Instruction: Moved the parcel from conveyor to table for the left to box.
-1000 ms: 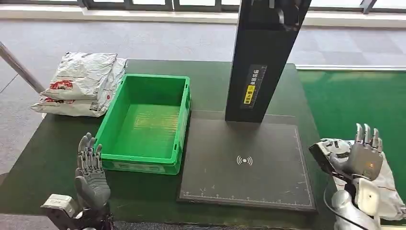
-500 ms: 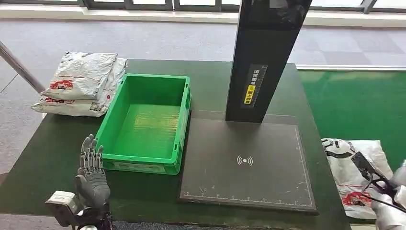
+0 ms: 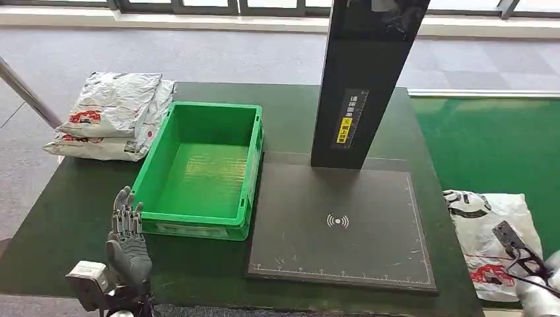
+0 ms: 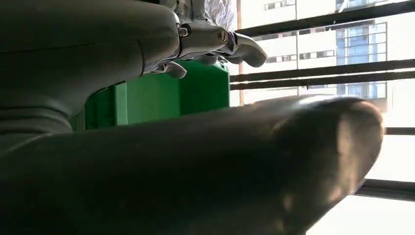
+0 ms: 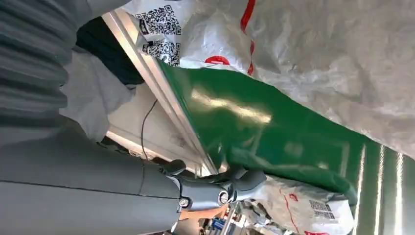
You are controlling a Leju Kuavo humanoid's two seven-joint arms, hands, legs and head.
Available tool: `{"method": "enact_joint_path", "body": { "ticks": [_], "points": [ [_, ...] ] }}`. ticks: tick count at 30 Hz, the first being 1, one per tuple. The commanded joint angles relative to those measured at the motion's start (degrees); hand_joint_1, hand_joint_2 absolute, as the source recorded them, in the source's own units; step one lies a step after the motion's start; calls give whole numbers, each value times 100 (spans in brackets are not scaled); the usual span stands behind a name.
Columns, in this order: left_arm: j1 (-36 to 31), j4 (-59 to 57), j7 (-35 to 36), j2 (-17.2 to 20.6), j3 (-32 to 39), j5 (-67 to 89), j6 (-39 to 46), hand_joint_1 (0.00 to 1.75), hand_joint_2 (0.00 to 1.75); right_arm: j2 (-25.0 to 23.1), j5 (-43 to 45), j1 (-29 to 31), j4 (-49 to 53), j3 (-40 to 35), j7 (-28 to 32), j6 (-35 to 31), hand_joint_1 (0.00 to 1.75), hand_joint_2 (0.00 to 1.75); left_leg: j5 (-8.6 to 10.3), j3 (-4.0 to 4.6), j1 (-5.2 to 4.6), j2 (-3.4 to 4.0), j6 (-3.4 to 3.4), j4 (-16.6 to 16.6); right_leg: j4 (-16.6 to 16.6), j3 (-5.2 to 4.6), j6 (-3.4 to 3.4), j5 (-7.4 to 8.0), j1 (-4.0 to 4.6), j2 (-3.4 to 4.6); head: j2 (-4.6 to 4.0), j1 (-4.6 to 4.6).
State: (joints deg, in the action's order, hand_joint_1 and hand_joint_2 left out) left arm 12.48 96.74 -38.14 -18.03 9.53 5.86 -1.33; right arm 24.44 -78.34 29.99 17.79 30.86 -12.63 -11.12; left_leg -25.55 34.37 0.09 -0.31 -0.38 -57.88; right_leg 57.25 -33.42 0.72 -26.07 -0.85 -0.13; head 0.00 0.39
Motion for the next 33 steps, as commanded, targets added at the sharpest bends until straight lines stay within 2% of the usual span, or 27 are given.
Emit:
{"method": "enact_joint_path", "body": {
  "ticks": [1,3,10,16,18,21,22,25,29,30,31,33],
  "points": [
    [-133,-303,124,47,259,147,-73,0,0,-887,-87,259,-389,458,374,679,175,175,-1,-34,7,40,-6,27,-29,23,-10,12,8,38,0,-2],
    [-186,-405,145,72,190,281,0,0,0,-1191,-185,150,-388,390,583,960,175,175,-4,-29,11,45,-9,19,-21,19,-8,12,12,44,0,-2],
    [-229,-490,184,154,-3,341,238,0,0,-1845,-108,-140,-231,505,1300,316,175,175,3,-51,37,47,-16,35,-38,39,-14,18,38,45,0,-2],
    [-203,-555,160,212,-21,305,321,0,0,-1945,-38,-102,-181,542,1588,426,175,175,-14,-69,36,92,-37,26,-25,44,-24,19,45,89,0,-2],
    [-115,-431,143,171,0,300,363,0,0,-2047,73,-47,-133,596,1911,256,175,175,-23,-86,36,93,-38,19,-21,58,-27,11,50,89,0,-2],
    [-29,-330,145,156,12,304,365,0,0,-2101,89,9,-118,595,1910,187,175,175,-26,-89,37,117,-44,22,-20,55,-38,15,57,113,0,0],
    [-29,-330,145,156,12,304,365,0,0,-2101,89,9,-118,595,1910,187,175,175,-38,-47,40,123,-56,13,-9,55,-49,11,57,122,2,0],
    [-40,-327,145,153,11,306,365,0,0,-2084,93,-2,-119,597,1922,191,175,175,-45,-54,54,151,-77,27,-16,49,-70,14,56,149,0,-2],
    [150,-106,118,24,176,305,392,0,0,-2285,892,24,172,949,2898,-458,175,175,-67,-78,82,194,-102,24,-8,52,-98,8,79,194,0,-2],
    [164,-85,115,12,185,306,386,0,0,-2311,961,14,242,962,2978,-578,175,175,-74,-77,93,212,-107,16,0,48,-101,6,90,214,0,-2],
    [186,-29,111,-20,198,315,377,0,0,-2374,1130,-24,413,936,3191,-857,175,175,-61,-76,83,198,-104,38,-8,42,-102,10,81,198,0,0],
    [217,41,118,-77,208,346,364,0,0,-2488,1622,-80,758,946,3624,-1125,175,175,-79,-72,93,217,-125,17,21,31,-120,-3,89,218,2,-2]
  ]
}}
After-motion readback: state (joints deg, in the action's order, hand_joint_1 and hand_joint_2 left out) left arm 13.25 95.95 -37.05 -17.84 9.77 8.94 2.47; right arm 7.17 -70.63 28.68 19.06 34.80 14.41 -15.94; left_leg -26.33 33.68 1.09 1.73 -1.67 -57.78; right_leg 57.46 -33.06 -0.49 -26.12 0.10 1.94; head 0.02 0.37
